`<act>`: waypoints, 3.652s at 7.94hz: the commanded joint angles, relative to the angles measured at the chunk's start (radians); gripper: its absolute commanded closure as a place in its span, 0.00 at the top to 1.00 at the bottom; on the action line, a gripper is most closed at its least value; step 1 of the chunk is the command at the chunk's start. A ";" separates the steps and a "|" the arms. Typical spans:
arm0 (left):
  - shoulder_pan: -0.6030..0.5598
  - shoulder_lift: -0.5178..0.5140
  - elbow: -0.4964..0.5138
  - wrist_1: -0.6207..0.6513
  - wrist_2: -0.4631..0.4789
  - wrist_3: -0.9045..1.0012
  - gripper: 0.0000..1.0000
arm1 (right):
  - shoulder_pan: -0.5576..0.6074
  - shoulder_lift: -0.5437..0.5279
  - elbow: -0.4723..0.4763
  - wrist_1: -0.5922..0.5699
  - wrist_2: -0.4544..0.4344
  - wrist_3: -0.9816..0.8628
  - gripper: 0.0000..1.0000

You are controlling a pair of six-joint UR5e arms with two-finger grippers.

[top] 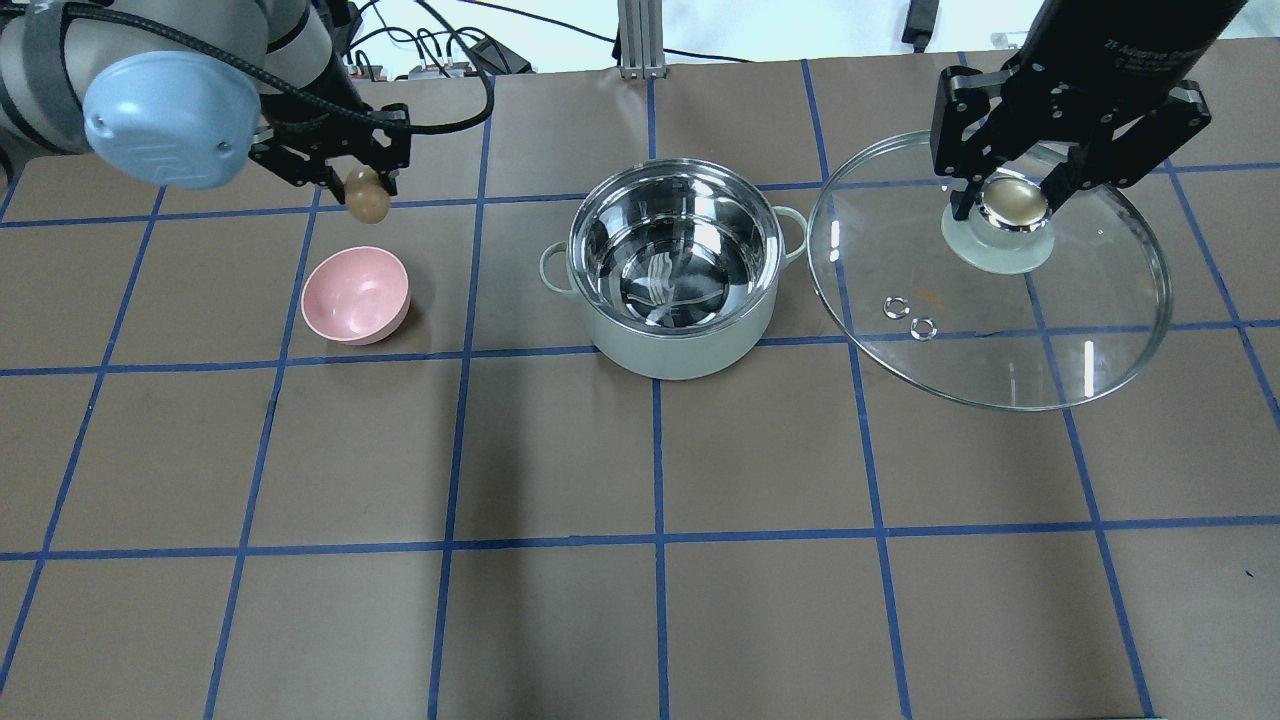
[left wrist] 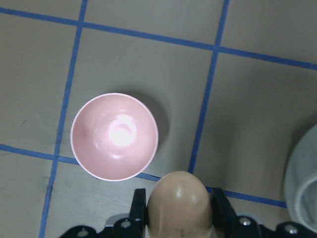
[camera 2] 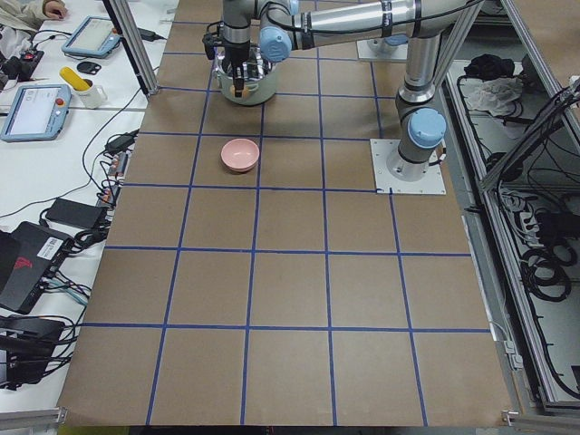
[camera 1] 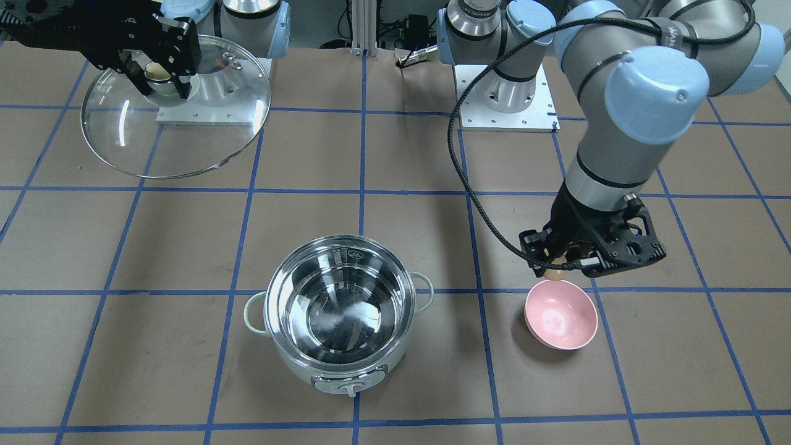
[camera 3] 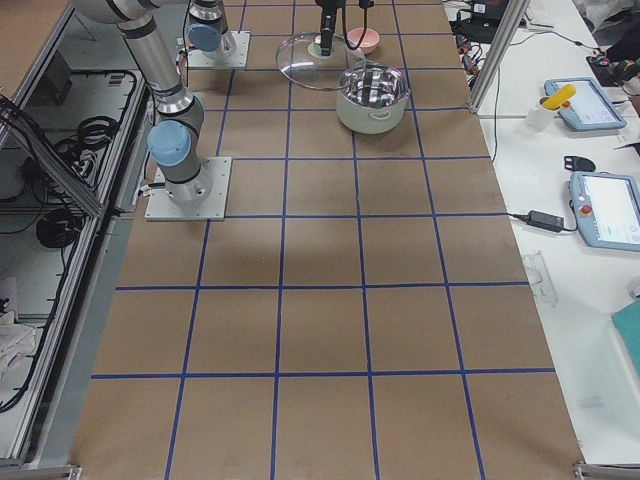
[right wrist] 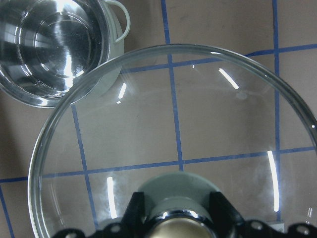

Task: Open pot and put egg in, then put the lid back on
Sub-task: 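Lift the egg out of the bowl with the left gripper, then move the egg over the pot and release it inside with the left gripper, then withdraw the left gripper while the right gripper carries the lid over the pot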

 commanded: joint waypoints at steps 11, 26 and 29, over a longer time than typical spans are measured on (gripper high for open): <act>-0.326 -0.266 0.080 0.171 -0.190 -0.192 0.05 | 0.001 -0.005 0.002 0.005 -0.013 -0.005 0.24; 0.006 0.272 0.043 -0.373 -0.014 -0.096 1.00 | 0.194 0.293 -0.035 -0.432 0.018 0.164 0.24; 0.010 0.299 0.043 -0.388 -0.012 -0.096 1.00 | 0.320 0.526 -0.121 -0.598 -0.008 0.320 0.23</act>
